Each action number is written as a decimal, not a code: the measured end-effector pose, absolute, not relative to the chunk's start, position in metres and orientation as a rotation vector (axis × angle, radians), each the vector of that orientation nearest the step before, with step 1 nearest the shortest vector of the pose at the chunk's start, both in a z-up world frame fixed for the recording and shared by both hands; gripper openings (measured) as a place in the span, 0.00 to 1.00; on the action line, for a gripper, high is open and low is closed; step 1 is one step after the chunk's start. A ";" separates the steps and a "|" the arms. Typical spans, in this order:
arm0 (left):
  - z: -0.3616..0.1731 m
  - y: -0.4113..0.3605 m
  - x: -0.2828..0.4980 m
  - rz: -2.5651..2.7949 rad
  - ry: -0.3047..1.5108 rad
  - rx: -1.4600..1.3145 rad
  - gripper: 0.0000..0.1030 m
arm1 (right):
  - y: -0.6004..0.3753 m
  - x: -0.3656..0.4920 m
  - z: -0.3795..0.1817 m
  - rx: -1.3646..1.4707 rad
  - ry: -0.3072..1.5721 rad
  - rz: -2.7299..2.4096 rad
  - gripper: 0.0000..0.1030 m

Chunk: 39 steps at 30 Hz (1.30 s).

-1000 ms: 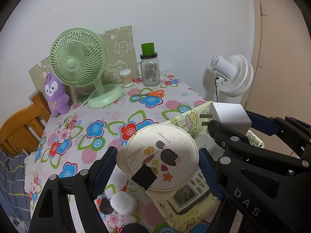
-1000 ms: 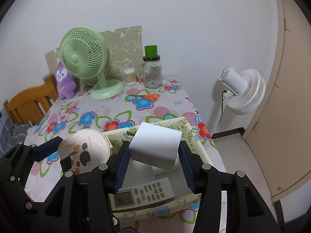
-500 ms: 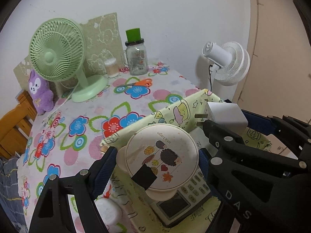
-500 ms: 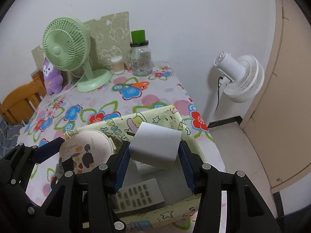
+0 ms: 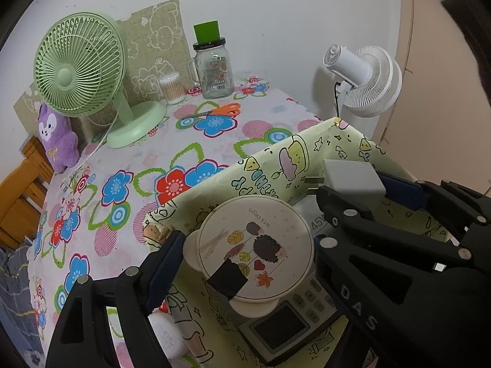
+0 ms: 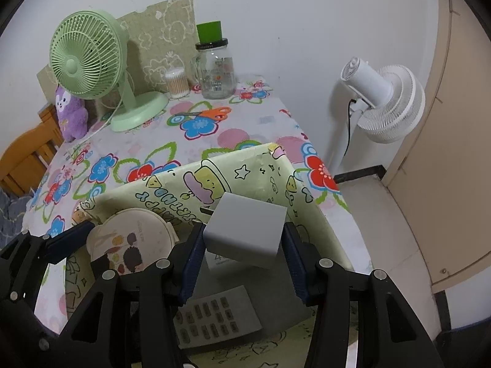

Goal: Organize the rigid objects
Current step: 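Lower the plug charger into the yellow box and open the right tool while the left tool releases the lid, then withdraw both open tools up out of the yellow box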

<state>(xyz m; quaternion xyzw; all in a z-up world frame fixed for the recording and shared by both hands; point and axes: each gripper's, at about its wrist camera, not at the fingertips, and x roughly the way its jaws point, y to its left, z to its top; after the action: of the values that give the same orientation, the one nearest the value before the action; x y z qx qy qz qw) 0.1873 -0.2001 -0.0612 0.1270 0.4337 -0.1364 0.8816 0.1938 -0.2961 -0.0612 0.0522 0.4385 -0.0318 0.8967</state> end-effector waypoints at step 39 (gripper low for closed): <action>-0.028 -0.168 0.132 -0.286 0.813 0.211 0.94 | -0.270 0.127 -0.019 0.128 0.786 -0.031 0.91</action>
<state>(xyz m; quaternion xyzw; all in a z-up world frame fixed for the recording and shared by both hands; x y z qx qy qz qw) 0.1323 -0.1679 -0.0281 0.1022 0.3932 -0.1382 0.9032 0.1268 -0.2695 -0.0192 0.0625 0.3826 -0.0150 0.9217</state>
